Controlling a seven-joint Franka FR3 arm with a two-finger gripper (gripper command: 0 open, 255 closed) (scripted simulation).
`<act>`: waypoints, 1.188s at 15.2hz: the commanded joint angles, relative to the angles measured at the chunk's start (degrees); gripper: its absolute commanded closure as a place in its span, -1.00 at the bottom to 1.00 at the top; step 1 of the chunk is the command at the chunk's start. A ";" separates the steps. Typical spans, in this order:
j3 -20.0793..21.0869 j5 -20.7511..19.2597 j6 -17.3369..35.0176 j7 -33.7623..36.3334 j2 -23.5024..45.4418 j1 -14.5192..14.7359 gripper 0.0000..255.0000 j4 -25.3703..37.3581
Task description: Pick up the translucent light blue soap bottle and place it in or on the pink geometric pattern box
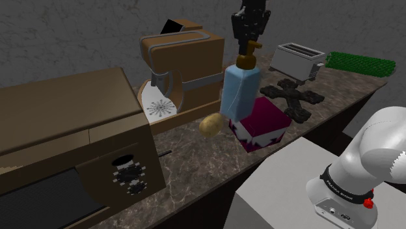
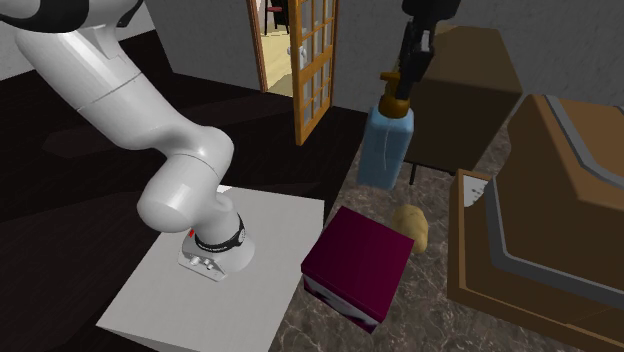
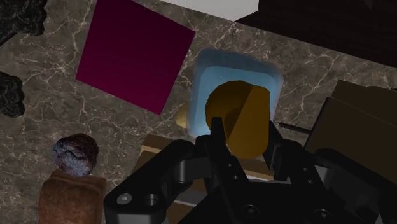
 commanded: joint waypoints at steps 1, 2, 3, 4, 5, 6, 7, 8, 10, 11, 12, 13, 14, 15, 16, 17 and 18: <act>-0.86 -0.33 -1.92 -0.99 -0.11 -0.36 1.00 1.74; -1.76 -0.66 -3.08 -2.13 -0.41 -0.72 1.00 2.51; -2.66 -1.01 -4.24 -3.27 -0.64 -1.07 1.00 3.36; -3.55 -1.37 -5.40 -4.41 -0.80 -1.42 1.00 4.28; -4.45 -1.75 -6.56 -5.56 -0.89 -1.76 1.00 5.27; -5.33 -2.14 -7.72 -6.72 -0.91 -2.12 1.00 6.34; -6.22 -2.55 -8.88 -7.89 -0.86 -2.46 1.00 7.48; -7.11 -2.95 -10.04 -9.07 -0.75 -2.81 1.00 8.70; -8.88 -3.78 -12.37 -11.48 -0.30 -3.50 1.00 11.38; -9.76 -4.20 -13.54 -12.71 0.03 -3.84 1.00 12.84; -10.65 -4.62 -14.72 -13.95 0.43 -4.17 1.00 14.39; -11.54 -5.03 -15.90 -15.22 0.91 -4.51 1.00 16.03; -12.44 -5.44 -17.10 -16.50 1.47 -4.84 1.00 17.77; -13.34 -5.84 -18.31 -17.81 2.11 -5.17 1.00 19.61; -13.81 -6.05 -18.95 -18.51 2.48 -5.34 1.00 20.61; -13.80 -6.06 -18.08 -18.51 1.89 -5.35 1.00 19.15; -13.79 -6.07 -17.22 -18.50 1.32 -5.35 1.00 17.72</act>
